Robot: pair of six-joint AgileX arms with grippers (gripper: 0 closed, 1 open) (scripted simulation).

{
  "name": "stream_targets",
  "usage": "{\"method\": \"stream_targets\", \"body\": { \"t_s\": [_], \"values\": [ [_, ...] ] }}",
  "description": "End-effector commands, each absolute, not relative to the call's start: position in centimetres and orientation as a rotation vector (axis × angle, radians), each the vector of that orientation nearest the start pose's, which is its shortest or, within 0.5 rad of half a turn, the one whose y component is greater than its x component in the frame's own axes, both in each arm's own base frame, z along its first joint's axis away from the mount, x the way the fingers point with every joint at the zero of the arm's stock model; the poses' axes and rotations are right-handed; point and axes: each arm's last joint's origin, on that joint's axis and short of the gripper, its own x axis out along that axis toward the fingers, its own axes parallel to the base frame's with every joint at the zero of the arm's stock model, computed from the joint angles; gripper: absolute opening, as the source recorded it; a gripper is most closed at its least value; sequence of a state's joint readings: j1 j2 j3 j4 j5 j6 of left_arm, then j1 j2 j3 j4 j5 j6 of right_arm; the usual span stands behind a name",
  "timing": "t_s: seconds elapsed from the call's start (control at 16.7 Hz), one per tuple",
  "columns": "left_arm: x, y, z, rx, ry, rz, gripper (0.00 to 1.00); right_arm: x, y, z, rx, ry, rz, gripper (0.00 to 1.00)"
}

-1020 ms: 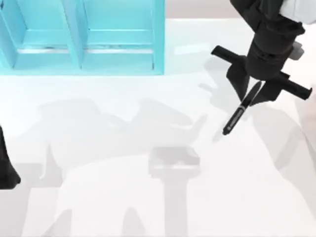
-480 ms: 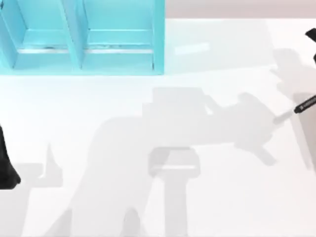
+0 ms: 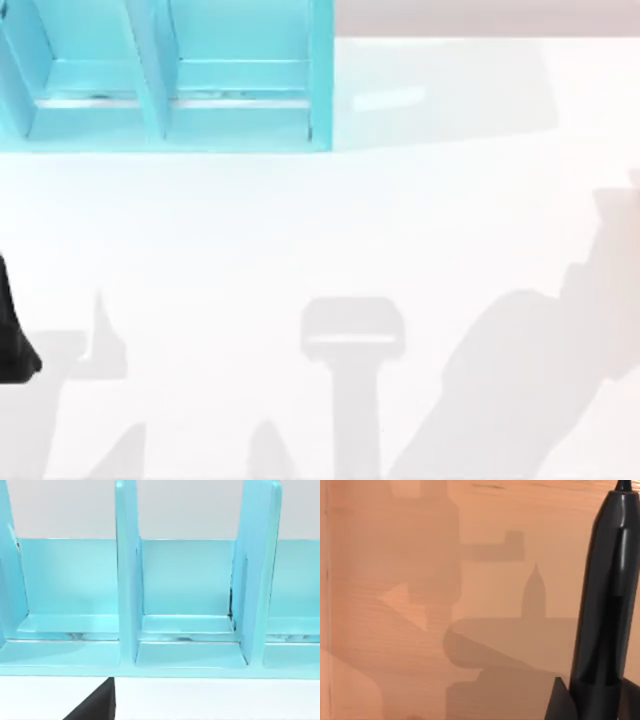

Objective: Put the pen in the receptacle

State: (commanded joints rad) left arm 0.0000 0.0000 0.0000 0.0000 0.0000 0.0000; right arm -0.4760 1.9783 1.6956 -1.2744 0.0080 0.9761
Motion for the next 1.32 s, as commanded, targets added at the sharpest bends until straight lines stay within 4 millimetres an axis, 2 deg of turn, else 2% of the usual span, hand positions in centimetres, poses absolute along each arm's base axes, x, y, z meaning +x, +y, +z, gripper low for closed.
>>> {"method": "stream_targets", "body": {
  "t_s": [0.18,0.3,0.48,0.66,0.78,1.08,1.2,1.32],
  "values": [
    [10.6,-0.1,16.0,0.000,0.000,0.000,1.00,31.6,-20.9,24.1,1.193,1.185,-1.187,0.00],
    [10.6,-0.1,16.0,0.000,0.000,0.000,1.00,31.0,-21.6,24.3,1.212,1.169,-1.202,0.00],
    [10.6,-0.1,16.0,0.000,0.000,0.000,1.00,31.0,-21.6,24.3,1.212,1.169,-1.202,0.00],
    [10.6,-0.1,16.0,0.000,0.000,0.000,1.00,31.4,-21.2,24.3,1.213,1.157,-1.193,0.00],
    [10.6,-0.1,16.0,0.000,0.000,0.000,1.00,32.3,-20.0,24.1,1.211,1.146,-1.182,0.00],
    [10.6,-0.1,16.0,0.000,0.000,0.000,1.00,33.7,-16.1,20.6,1.167,1.203,-1.212,0.00],
    [10.6,-0.1,16.0,0.000,0.000,0.000,1.00,33.3,-15.7,19.0,1.150,1.236,-1.222,0.00],
    [10.6,-0.1,16.0,0.000,0.000,0.000,1.00,32.5,-16.5,18.4,1.162,1.225,-1.219,0.00]
  ]
}}
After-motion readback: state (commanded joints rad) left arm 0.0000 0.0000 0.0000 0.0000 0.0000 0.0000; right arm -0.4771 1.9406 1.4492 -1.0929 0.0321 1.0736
